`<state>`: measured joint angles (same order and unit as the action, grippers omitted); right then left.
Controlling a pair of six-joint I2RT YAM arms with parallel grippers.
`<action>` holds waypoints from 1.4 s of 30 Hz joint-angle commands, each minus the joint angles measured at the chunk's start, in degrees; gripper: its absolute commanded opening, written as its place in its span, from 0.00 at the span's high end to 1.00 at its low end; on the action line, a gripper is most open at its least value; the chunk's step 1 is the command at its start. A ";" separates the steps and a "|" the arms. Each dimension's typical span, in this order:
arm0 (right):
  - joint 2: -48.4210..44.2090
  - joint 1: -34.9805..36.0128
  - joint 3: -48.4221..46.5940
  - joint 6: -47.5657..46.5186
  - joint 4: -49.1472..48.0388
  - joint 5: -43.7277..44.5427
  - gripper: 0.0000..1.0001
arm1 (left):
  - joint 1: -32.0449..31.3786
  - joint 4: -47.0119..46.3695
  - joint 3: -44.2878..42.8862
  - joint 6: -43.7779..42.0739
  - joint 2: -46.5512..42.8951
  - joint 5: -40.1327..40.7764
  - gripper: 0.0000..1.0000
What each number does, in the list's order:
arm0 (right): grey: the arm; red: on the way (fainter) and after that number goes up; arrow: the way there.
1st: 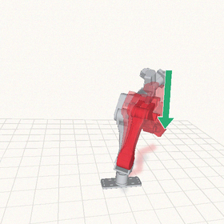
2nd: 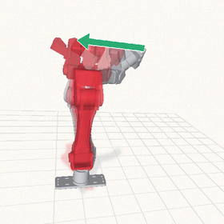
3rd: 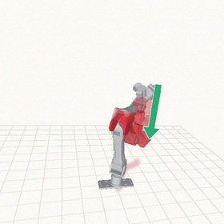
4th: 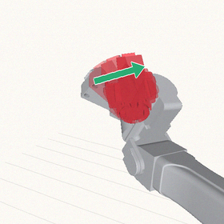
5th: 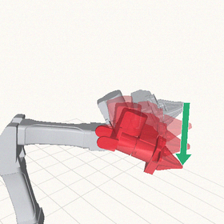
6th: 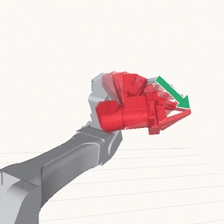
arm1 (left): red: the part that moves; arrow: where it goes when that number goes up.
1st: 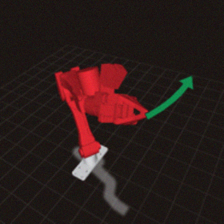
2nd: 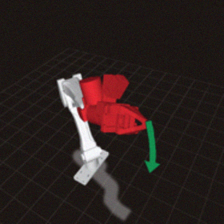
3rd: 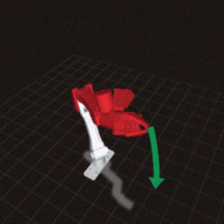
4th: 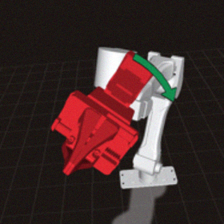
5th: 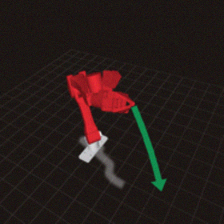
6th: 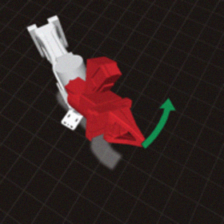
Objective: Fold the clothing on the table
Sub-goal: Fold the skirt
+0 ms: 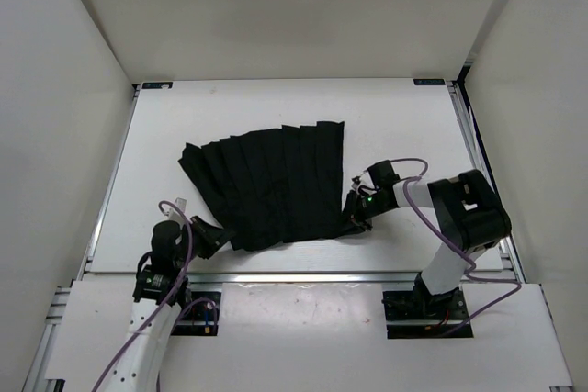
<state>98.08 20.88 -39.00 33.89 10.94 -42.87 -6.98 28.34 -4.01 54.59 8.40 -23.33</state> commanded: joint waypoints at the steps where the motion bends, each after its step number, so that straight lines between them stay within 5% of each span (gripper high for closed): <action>1: -2.28 -1.54 2.26 -1.72 -0.92 3.58 0.82 | 0.22 -1.18 11.74 2.89 -2.68 -2.24 0.89; 4: -2.64 -2.69 3.32 -2.07 -0.92 2.45 1.00 | 0.39 0.22 11.74 3.51 -4.09 -2.59 0.99; 22: -35.14 -9.09 5.00 -4.27 26.92 4.29 1.00 | -8.04 19.56 -4.32 7.90 -3.05 -7.95 1.00; 34: -35.43 -15.26 -13.45 -7.87 40.47 2.71 1.00 | -4.45 3.50 -12.86 22.48 4.07 -12.96 1.00; 42: -27.34 -16.05 -23.74 -7.08 40.39 2.53 1.00 | -1.46 -5.74 -20.94 21.61 16.89 -14.11 1.00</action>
<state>69.08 5.61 -58.48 27.18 50.59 -40.03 -9.34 28.18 -21.34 75.92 22.22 -36.21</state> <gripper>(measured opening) 0.035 0.173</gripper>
